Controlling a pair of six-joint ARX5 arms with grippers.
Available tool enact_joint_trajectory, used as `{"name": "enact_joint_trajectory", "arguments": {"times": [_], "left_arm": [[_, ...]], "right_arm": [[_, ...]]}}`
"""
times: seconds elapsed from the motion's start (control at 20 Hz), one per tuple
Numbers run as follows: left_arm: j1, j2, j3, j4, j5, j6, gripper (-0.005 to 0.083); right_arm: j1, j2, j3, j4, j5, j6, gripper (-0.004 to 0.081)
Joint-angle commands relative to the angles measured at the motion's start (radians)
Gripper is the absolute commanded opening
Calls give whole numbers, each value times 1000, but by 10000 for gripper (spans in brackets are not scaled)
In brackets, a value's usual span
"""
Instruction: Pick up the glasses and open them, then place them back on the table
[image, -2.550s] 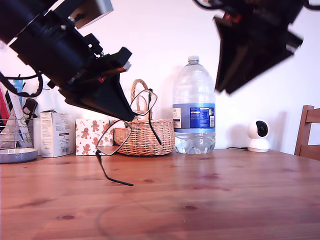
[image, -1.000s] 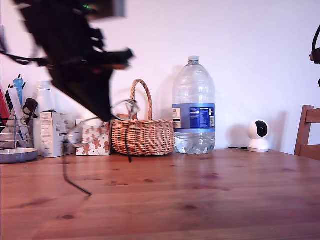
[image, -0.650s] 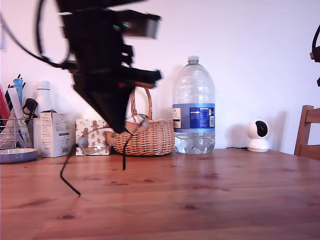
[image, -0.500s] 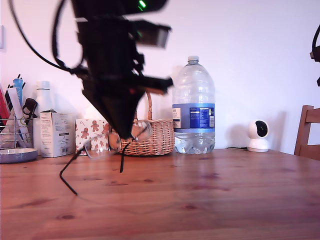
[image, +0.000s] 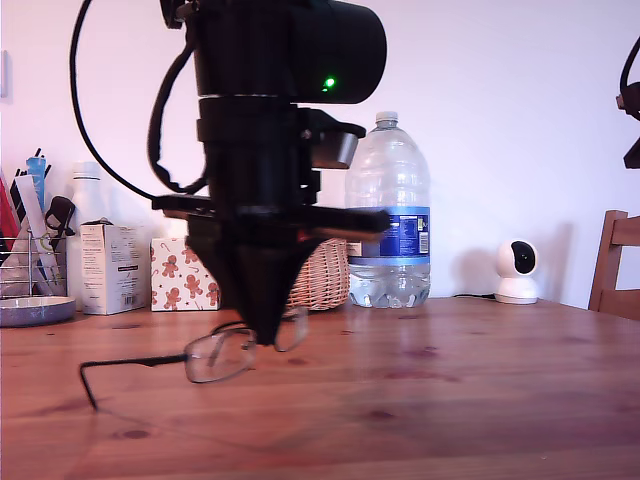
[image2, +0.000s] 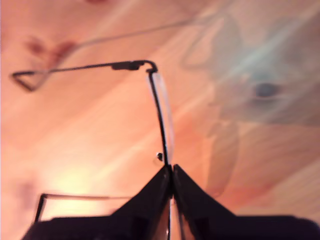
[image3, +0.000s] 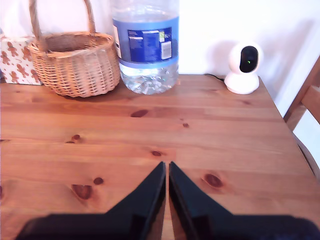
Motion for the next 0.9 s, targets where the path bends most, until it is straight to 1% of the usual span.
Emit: {"name": "enact_joint_trajectory", "arguments": {"times": [0.0, 0.1, 0.25, 0.35, 0.45, 0.6, 0.75, 0.85], "left_arm": [[-4, 23, 15, 28, 39, -31, -22], [-18, 23, 15, 68, 90, -59, -22], [-40, 31, 15, 115, 102, -85, -22], [-55, 53, 15, 153, 127, -108, -22], [-56, 92, 15, 166, 154, -114, -22], [-47, 145, 15, 165, 154, -116, -22], [-35, 148, 15, 183, 158, -117, -22], [-26, 148, 15, 186, 179, -118, -22]], "right_arm": [[4, -3, 6, 11, -3, 4, -11], [4, -3, 6, 11, -3, 5, -11], [4, -3, 6, 11, -10, 5, -11], [4, -3, 6, 11, -10, 5, -11], [4, -3, 6, 11, -11, 5, -11], [4, -3, 6, 11, -27, 5, -11], [4, -3, 6, 13, -29, 5, -11], [4, -3, 6, 14, -29, 5, -11]]}}
